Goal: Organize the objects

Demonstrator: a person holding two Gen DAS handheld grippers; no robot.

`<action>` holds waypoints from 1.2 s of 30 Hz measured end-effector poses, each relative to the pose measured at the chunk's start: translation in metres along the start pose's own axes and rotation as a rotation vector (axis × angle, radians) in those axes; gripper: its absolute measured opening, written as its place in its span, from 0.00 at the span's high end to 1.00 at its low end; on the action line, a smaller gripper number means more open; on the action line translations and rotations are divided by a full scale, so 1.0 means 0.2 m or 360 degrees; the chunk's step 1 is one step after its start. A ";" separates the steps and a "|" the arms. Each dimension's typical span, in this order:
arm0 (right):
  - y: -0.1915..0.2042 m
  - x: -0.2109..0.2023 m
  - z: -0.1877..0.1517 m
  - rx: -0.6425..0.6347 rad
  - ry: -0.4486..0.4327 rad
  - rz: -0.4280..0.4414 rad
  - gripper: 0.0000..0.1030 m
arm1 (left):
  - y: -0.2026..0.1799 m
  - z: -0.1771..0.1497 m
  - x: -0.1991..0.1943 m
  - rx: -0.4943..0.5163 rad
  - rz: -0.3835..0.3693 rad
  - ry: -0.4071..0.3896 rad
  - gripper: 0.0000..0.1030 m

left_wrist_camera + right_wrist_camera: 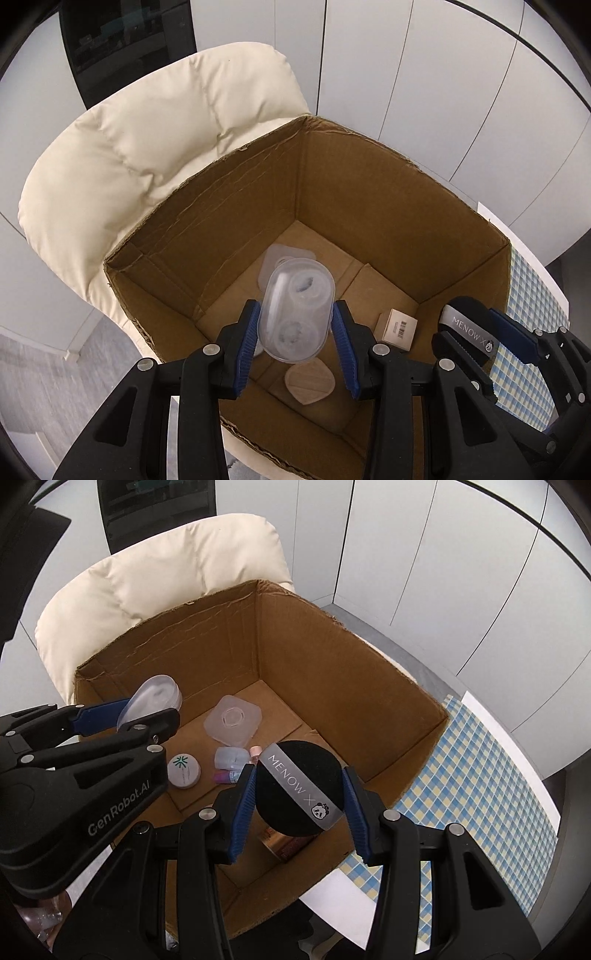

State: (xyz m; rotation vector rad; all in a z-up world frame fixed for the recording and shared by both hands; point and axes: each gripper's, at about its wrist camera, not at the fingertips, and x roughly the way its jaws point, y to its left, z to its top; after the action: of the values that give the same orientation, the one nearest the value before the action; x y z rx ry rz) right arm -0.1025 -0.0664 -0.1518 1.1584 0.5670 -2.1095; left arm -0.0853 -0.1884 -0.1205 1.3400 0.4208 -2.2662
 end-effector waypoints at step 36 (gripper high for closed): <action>-0.05 -0.03 -0.01 0.0072 -0.0028 -0.0045 0.00 | -0.01 0.02 -0.05 -0.0004 -0.0046 -0.0051 0.01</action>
State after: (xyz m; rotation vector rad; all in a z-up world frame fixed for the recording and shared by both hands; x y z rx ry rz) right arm -0.1063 -0.0568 -0.1460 1.1623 0.5330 -2.1647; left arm -0.0837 -0.1863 -0.1094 1.3030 0.4344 -2.3068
